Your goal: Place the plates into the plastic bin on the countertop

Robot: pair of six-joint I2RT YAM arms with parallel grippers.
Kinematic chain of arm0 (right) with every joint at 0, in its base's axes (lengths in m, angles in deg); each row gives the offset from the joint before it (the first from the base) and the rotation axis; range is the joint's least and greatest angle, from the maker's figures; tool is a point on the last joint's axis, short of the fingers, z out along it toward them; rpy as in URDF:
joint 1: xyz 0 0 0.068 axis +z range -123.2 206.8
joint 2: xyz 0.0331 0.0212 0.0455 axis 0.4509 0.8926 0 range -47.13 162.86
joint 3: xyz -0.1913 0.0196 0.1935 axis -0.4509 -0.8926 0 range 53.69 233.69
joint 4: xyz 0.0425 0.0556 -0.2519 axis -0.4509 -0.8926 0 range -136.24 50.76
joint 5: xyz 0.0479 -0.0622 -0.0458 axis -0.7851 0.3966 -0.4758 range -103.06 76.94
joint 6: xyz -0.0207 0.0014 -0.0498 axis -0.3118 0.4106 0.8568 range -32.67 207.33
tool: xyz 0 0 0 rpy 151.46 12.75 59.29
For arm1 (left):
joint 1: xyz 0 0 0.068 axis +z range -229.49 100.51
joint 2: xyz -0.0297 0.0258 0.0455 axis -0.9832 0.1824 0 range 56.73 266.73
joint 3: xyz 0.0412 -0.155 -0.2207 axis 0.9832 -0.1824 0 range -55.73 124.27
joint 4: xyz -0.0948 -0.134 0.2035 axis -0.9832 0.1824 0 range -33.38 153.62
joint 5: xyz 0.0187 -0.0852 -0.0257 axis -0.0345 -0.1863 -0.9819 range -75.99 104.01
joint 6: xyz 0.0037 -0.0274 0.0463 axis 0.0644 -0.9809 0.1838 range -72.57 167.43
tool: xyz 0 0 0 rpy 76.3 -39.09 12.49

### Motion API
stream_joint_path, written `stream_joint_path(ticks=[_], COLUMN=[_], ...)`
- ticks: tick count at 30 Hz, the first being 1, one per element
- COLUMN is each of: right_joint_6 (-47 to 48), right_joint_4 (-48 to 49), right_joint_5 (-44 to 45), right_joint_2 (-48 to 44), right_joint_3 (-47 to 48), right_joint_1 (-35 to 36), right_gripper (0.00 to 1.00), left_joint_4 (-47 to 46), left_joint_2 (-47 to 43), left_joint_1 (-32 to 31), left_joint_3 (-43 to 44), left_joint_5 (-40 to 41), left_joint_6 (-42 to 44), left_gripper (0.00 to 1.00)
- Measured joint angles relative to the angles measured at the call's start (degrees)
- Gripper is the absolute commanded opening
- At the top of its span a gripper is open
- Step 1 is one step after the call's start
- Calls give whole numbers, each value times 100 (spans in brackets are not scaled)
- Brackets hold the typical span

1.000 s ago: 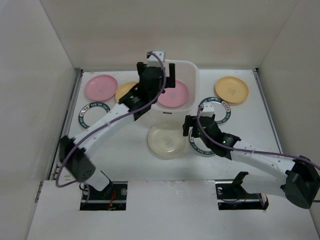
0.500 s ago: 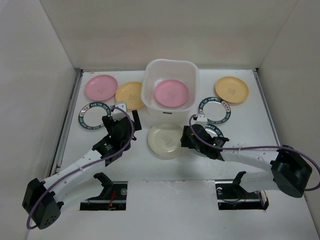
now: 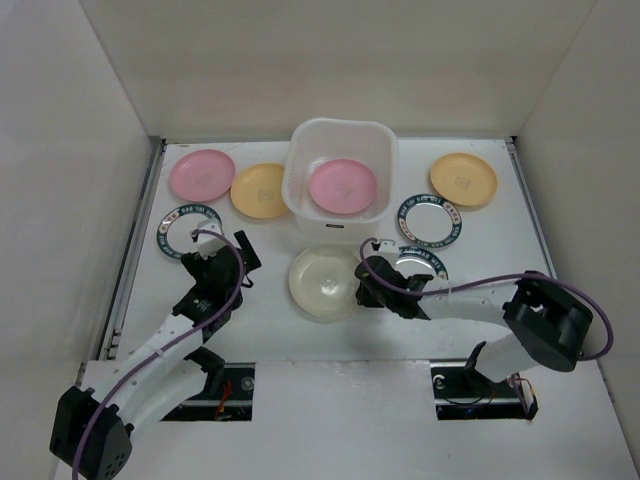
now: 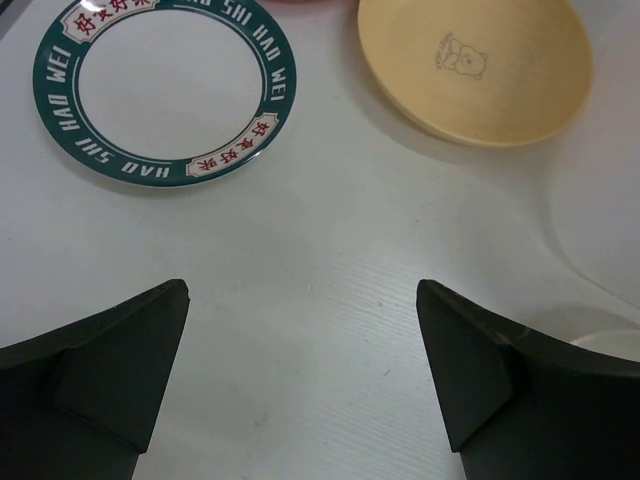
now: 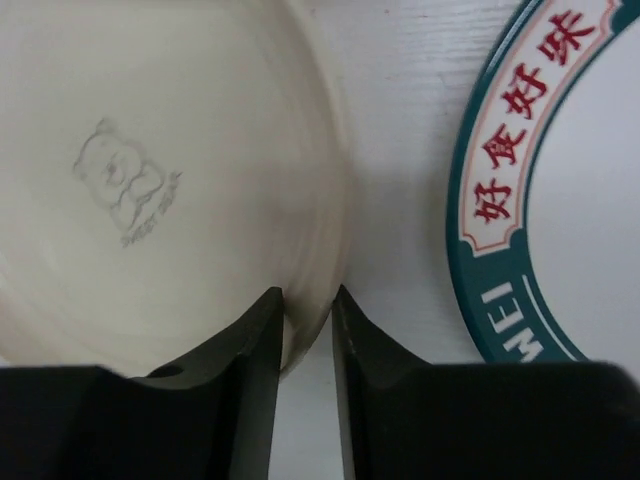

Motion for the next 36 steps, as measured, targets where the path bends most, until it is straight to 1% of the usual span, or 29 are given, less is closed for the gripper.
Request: stream_joint_path(ticks=[5,9,12,16,20,24,28,32,36], right_joint_6=[-210,-225,-170,96,553,1154,1773,2194,2430], right_joint_4=[251,164,-188,-997,-1628,-1794,-1698,-1482,-1305], right_joint_5=[-111,-155,-144,0,332,577,640,461,168], right_joint_2=[96,7,-254,-881,-1613,-2026,-1886,-1180,107], right_joint_3=[125,166,181,415,1104,2031,2927,3755,4750], right_joint_1=[33,238,527,752,592,-13,-981,-1996,-2702], right_gripper=[1,0,0,0,0,0,0,0,0], left_joint_4=[-26,-33,-42,-4,20,17,17,13,15], left_joint_2=[-15,-273,-737,-1241,-1189,-986,-859,-852,-863], left_joint_1=[278,444,664,986,1154,1158,1189,1239,1272], left_joint_3=[-153,-260,-417,-603,-605,-619,-654,-656,-664], left_joint_5=[-291,-363,-348,-306,-304,-363,-476,-577,-647], left_joint_6=[-79,-142,-245,-365,-492,-590,-632,-656,-664], left_gripper=[100,100,100,100,100,100,100,100,100])
